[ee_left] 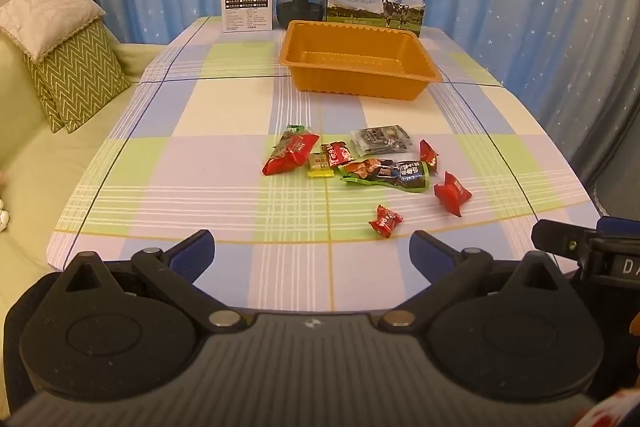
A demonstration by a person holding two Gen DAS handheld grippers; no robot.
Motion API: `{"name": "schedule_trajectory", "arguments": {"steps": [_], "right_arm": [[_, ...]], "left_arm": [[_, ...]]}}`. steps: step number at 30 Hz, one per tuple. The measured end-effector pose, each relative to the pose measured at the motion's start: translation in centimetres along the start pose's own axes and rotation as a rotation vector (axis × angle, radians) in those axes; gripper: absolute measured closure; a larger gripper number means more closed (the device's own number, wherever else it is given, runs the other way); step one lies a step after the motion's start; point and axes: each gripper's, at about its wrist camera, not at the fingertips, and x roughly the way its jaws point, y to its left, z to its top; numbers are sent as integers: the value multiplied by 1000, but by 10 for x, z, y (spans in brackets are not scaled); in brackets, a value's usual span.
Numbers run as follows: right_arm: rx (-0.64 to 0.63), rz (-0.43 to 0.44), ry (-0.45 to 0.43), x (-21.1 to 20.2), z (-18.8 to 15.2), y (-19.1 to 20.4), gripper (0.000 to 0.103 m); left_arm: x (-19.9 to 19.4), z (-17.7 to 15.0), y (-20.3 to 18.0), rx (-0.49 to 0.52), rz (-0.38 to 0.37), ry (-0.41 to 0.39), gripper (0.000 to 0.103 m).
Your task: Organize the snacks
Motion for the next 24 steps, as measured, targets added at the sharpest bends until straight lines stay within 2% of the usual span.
{"name": "schedule_trajectory", "arguments": {"steps": [24], "right_arm": [[-5,-2,6,2,1,1,0]], "left_arm": [[-4,3,-1,12,-22,-6,0]]}}
